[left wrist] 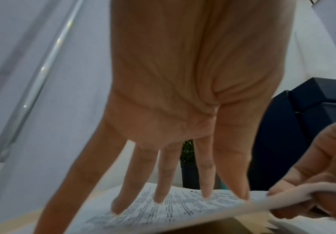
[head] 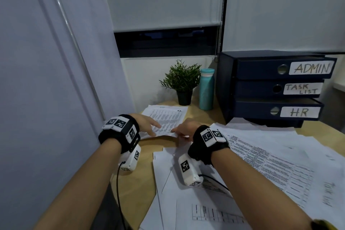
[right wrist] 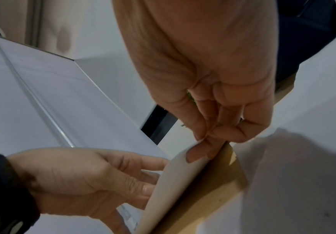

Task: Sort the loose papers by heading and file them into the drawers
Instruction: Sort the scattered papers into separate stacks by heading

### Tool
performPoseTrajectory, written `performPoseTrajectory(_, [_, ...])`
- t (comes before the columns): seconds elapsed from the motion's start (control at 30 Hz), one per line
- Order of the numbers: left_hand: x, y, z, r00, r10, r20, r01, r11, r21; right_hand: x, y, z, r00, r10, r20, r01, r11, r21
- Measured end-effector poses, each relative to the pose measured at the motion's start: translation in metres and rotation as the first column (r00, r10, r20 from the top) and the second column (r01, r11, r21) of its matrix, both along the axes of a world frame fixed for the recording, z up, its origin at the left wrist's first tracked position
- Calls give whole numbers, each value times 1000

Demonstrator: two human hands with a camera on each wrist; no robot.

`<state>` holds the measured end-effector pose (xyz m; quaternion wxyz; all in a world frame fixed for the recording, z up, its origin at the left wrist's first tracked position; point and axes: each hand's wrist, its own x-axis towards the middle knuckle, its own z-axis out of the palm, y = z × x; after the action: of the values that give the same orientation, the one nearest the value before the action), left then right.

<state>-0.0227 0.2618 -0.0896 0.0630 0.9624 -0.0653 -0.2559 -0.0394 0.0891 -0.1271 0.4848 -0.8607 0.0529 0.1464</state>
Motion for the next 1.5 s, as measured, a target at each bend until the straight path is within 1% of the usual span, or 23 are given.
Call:
performPoseTrajectory(0.1, [-5, -3, 1, 999, -16, -40, 16, 1000, 11, 1, 1, 3, 1000, 2, -2, -2, 998, -69])
performPoseTrajectory(0.27, [-9, -3, 0, 994, -60, -90, 63, 997, 33, 1, -2, 3, 1000, 9, 8, -8, 996, -93])
performPoseTrajectory(0.37, [-9, -7, 2, 995, -62, -81, 65, 997, 31, 4, -2, 3, 999, -40, 0, 40, 997, -66])
performPoseTrajectory(0.4, [-8, -9, 2, 994, -73, -77, 77, 996, 38, 3, -3, 4, 999, -34, 14, 35, 998, -54])
performPoseTrajectory(0.5, [-6, -16, 1, 991, -114, -76, 122, 986, 116, 6, -7, 3, 1000, 6, -13, -7, 999, -37])
performPoseTrajectory(0.63, [-8, -24, -2, 987, -141, -84, 155, 967, 203, 5, -10, 1, 997, -12, -83, 14, 1000, 20])
performPoseTrajectory(0.7, [-9, -26, -4, 986, -143, -91, 160, 961, 225, 2, -14, 5, 998, 8, -67, -7, 1000, 24])
performPoseTrajectory(0.8, [-13, -30, -5, 986, -151, -74, 166, 938, 305, -6, -35, 18, 998, 50, -39, -51, 998, -40])
performPoseTrajectory(0.83, [-14, -32, -4, 986, -152, -74, 168, 927, 334, -10, -45, 26, 997, 68, -32, -71, 993, -96])
performPoseTrajectory(0.87, [-15, -32, -4, 985, -156, -72, 171, 923, 346, -16, -56, 34, 995, 97, -18, -98, 979, -178])
performPoseTrajectory(0.93, [-16, -35, -4, 987, -150, -62, 162, 920, 358, -30, -83, 50, 987, 160, -28, -156, 886, -437])
performPoseTrajectory(0.97, [-17, -35, -3, 989, -144, -37, 148, 925, 351, -35, -97, 57, 984, 174, -39, -167, 822, -544])
performPoseTrajectory(1.0, [-17, -37, -2, 990, -139, -18, 137, 936, 323, -38, -113, 63, 984, 170, -47, -163, 773, -614])
performPoseTrajectory(1.03, [-16, -42, -1, 992, -129, -8, 127, 960, 249, -40, -128, 67, 986, 155, -58, -155, 735, -660])
performPoseTrajectory(1.07, [-16, -49, 1, 992, -125, 5, 124, 983, 135, -44, -142, 69, 987, 143, -76, -155, 697, -700])
performPoseTrajectory(1.1, [-18, -58, 4, 991, -127, 49, 126, 991, 41, -48, -154, 70, 986, 128, -106, -164, 645, -746])
performPoseTrajectory(1.17, [-24, -81, 9, 983, -110, 149, 121, 990, -67, -58, -174, 66, 978, 100, -181, -207, 506, -837])
performPoseTrajectory(1.2, [-27, -92, 10, 982, -113, 153, 131, 985, -112, -63, -183, 60, 972, 78, -221, -231, 464, -855])
performPoseTrajectory(1.23, [-31, -103, 10, 990, -89, 112, 108, 979, -171, -67, -191, 54, 966, 65, -249, -251, 447, -859])
performPoseTrajectory(1.3, [-32, -119, 6, 998, -52, 21, 56, 967, -248, -74, -206, 41, 957, 56, -284, -277, 462, -843])
performPoseTrajectory(1.33, [-34, -126, 5, 999, -42, -2, 40, 968, -247, -75, -212, 37, 954, 53, -295, -282, 484, -828])
performPoseTrajectory(1.4, [-34, -135, 3, 1000, -25, -10, 22, 975, -221, -76, -222, 34, 964, 32, -266, -240, 540, -807])
performPoseTrajectory(1.5, [-41, -144, 8, 1000, -20, 0, 19, 981, -194, -79, -228, 35, 975, 32, -221, -199, 570, -797])
